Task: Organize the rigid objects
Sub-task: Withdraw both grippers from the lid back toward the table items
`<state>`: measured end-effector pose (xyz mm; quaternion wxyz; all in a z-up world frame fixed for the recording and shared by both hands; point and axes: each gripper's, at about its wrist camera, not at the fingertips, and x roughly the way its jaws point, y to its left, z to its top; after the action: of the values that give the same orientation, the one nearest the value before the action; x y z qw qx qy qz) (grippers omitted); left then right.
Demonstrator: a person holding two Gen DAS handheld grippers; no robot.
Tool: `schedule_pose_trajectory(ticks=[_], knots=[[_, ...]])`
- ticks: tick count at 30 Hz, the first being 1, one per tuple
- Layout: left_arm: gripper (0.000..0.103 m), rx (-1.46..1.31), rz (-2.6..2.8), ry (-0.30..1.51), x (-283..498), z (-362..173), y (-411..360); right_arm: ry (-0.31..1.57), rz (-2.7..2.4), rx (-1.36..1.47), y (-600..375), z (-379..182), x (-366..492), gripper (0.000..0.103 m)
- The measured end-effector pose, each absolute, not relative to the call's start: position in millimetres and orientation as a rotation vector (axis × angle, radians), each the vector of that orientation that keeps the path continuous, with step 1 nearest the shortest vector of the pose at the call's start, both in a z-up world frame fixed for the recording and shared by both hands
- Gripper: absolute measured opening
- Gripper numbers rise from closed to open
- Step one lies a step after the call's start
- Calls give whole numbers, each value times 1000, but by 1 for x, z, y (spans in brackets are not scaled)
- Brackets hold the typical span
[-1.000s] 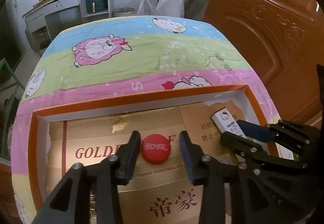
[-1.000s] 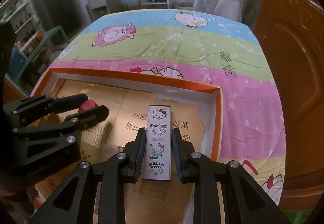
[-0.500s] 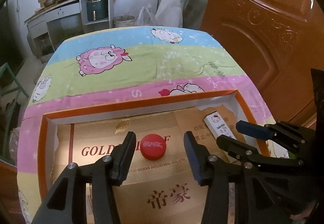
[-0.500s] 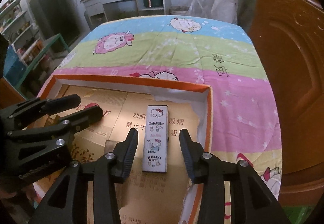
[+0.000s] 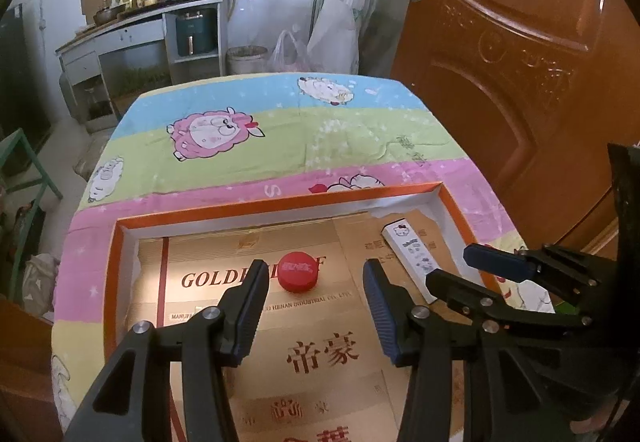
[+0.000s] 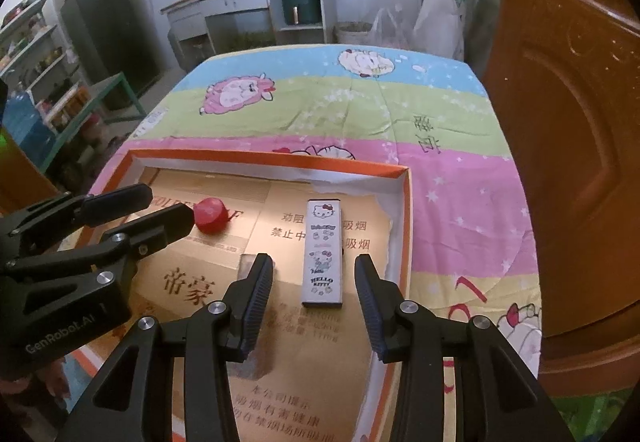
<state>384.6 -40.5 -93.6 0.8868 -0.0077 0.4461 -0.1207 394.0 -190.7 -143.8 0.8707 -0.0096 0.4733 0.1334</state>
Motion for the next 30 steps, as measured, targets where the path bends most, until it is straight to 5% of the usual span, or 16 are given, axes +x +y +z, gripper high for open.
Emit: schedule_pose_trajectory(ticks=[30], knots=[[49, -59, -212, 844, 297, -50, -14, 925, 275, -36, -175, -97, 306, 44]])
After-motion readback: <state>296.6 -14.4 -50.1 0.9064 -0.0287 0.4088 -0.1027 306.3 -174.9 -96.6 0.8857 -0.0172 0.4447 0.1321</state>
